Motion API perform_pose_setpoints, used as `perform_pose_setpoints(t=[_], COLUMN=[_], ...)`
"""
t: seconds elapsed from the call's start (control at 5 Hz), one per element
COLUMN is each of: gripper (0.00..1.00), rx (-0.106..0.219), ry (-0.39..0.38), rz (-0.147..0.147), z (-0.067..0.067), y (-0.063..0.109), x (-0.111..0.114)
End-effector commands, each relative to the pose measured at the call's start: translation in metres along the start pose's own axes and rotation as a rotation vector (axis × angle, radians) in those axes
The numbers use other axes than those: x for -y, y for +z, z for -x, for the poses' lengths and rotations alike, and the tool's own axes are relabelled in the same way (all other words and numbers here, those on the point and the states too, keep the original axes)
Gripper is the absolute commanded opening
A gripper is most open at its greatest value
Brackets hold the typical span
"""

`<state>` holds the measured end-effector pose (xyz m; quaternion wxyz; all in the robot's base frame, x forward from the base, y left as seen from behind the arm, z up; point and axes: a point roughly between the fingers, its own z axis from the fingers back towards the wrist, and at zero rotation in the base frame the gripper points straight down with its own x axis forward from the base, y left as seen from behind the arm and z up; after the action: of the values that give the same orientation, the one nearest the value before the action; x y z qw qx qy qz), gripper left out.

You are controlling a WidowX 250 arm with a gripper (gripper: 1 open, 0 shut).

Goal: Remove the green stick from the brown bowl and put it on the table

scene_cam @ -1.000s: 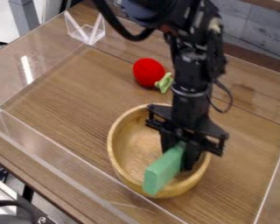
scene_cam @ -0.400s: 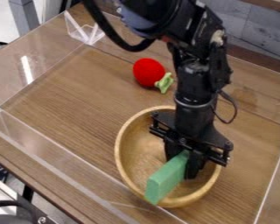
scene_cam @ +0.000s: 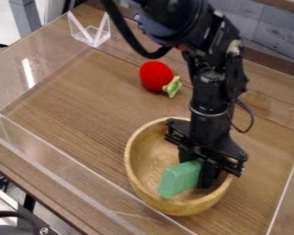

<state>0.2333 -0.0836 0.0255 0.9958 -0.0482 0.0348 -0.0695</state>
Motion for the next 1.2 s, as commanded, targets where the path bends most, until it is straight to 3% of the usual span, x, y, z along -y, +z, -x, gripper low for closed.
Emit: perform_pose_setpoints(t=[0.0, 0.4, 0.8, 1.0], gripper=[0.00, 0.00, 0.00, 0.00], rx=[0.025, 0.026, 0.038, 0.036], ry=[-0.047, -0.095, -0.039, -0.071], rz=[0.001, 0.000, 0.004, 0.001], z=[-0.004, -0.001, -0.003, -0.008], y=[0.001, 0.008, -0.006, 0.002], x=[0.011, 0.022, -0.002, -0.009])
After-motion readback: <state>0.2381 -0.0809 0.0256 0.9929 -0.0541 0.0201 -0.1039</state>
